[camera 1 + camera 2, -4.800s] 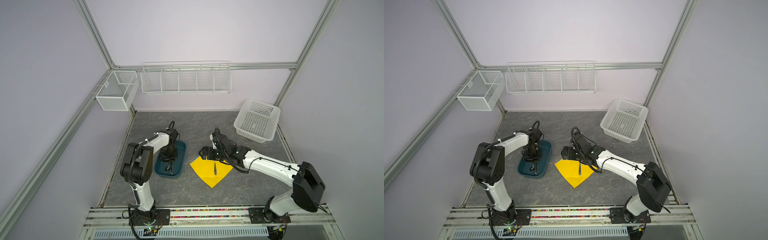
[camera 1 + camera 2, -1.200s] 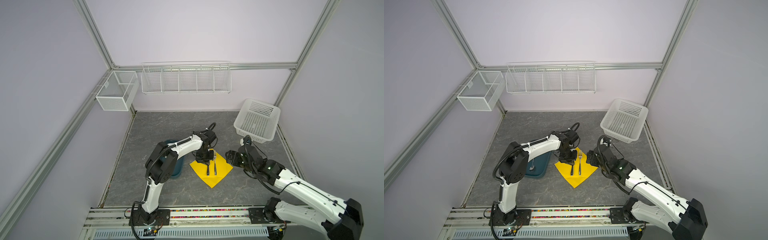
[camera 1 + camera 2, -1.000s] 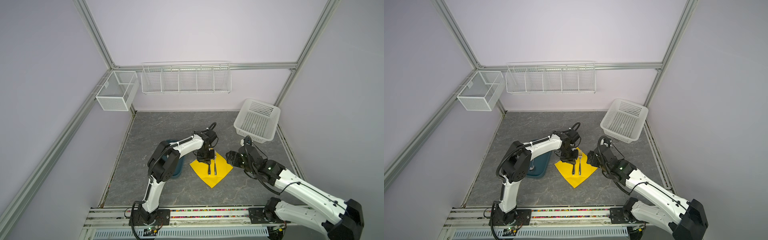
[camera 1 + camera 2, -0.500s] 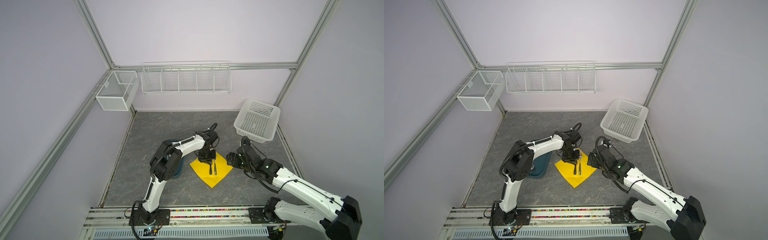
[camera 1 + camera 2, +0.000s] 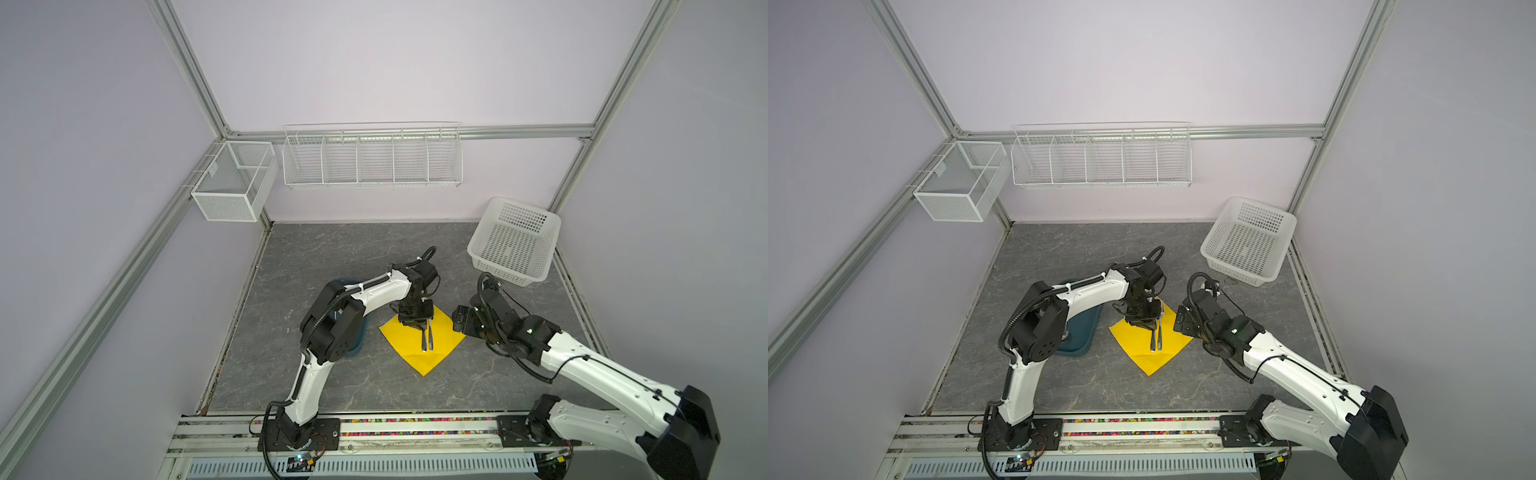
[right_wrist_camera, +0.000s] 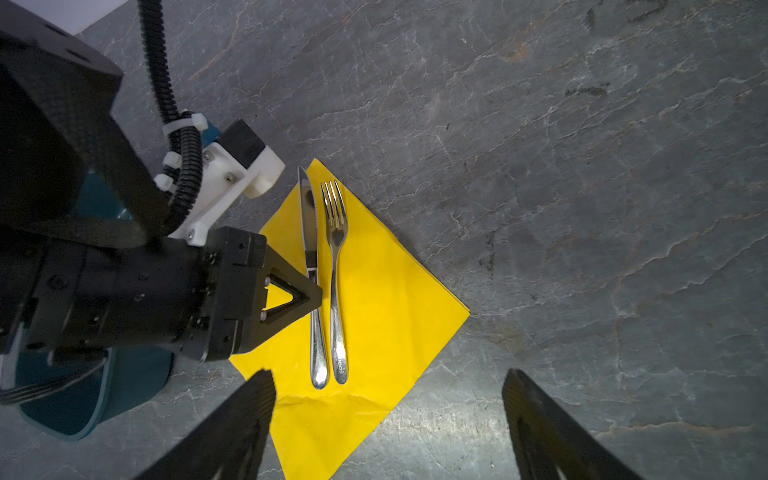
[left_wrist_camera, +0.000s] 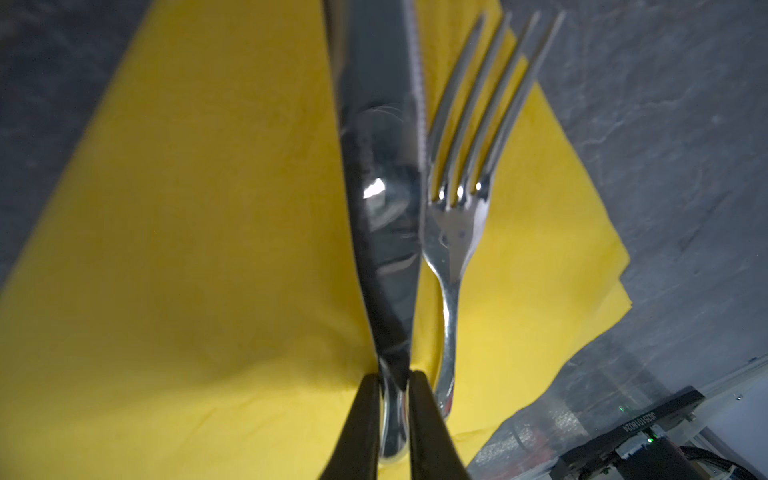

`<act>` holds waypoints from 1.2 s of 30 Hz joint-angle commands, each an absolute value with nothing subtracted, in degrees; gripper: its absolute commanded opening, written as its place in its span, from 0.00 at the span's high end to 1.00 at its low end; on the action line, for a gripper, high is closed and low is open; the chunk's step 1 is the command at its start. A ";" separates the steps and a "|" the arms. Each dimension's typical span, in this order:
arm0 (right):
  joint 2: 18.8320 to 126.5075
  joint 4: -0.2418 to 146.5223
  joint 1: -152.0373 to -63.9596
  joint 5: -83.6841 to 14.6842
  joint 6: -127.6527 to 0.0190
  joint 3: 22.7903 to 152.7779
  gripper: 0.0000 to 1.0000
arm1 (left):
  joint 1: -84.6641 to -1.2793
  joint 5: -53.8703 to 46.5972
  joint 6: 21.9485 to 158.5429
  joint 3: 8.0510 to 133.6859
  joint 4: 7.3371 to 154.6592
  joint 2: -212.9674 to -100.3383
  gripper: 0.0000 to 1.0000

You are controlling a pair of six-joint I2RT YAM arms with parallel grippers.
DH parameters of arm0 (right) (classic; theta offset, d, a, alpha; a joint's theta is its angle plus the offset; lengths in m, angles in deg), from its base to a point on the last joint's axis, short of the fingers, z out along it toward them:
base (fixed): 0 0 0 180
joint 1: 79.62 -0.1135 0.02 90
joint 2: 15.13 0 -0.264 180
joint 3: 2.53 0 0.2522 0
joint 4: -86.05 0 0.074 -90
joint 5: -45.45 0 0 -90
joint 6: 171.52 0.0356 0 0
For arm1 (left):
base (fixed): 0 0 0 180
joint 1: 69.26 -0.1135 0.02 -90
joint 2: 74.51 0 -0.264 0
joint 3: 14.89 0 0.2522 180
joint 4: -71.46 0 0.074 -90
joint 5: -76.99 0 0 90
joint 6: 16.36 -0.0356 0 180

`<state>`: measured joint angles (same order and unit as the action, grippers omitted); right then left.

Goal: Place the utensils on the paper napkin and roll it up
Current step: 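Lower the knife beside the fork on the napkin and open the left gripper, then move the left gripper onto the spoon in the tray while the right returns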

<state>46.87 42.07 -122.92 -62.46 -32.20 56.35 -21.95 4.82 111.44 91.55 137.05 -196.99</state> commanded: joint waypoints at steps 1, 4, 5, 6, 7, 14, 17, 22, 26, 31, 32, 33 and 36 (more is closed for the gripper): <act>47.46 41.18 -122.65 -62.07 -31.10 57.82 0.11 | -21.63 4.36 111.96 91.90 137.23 -196.78 0.83; 47.23 41.08 -122.66 -62.14 -31.29 57.97 0.11 | -21.63 2.47 111.34 92.24 138.13 -195.35 0.81; 47.10 40.94 -122.67 -62.22 -31.42 57.97 0.11 | -21.63 1.91 111.28 92.00 138.21 -194.36 0.80; 46.93 41.01 -122.67 -62.22 -31.51 57.82 0.11 | -21.63 1.39 111.10 92.16 138.46 -193.42 0.79; 46.79 41.20 -122.68 -62.22 -31.66 57.74 0.11 | -21.62 0.87 110.92 92.32 138.65 -192.53 0.78; 45.17 47.87 -122.68 -58.93 -34.14 56.39 0.11 | -22.35 -12.09 109.96 89.50 137.21 -180.30 0.76; 45.29 52.34 -122.75 -55.62 -36.16 56.38 0.11 | -25.92 -15.29 110.54 84.00 136.26 -175.15 0.76; 49.42 55.62 -123.45 -51.89 -38.29 58.86 0.11 | -36.55 -14.02 110.31 71.31 133.21 -166.14 0.75; 54.56 56.96 -124.74 -49.39 -39.07 61.20 0.11 | -44.29 -13.77 106.93 64.97 134.76 -162.98 0.75; 59.81 57.69 -126.22 -47.70 -39.43 65.65 0.11 | -51.27 -12.92 103.66 60.75 134.90 -162.94 0.73; 60.58 57.85 -126.46 -47.48 -39.23 66.05 0.11 | -52.35 -12.05 102.95 60.42 134.95 -163.66 0.73; 61.24 58.00 -126.63 -47.31 -39.05 66.40 0.11 | -53.01 -11.96 102.59 60.39 135.13 -164.41 0.73; 62.35 58.10 -126.91 -47.02 -38.67 66.93 0.11 | -53.44 -12.83 101.98 60.30 135.06 -166.55 0.73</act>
<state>61.60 56.96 -126.40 -48.19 -38.45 65.69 -53.27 -12.78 104.36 60.43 134.60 -164.81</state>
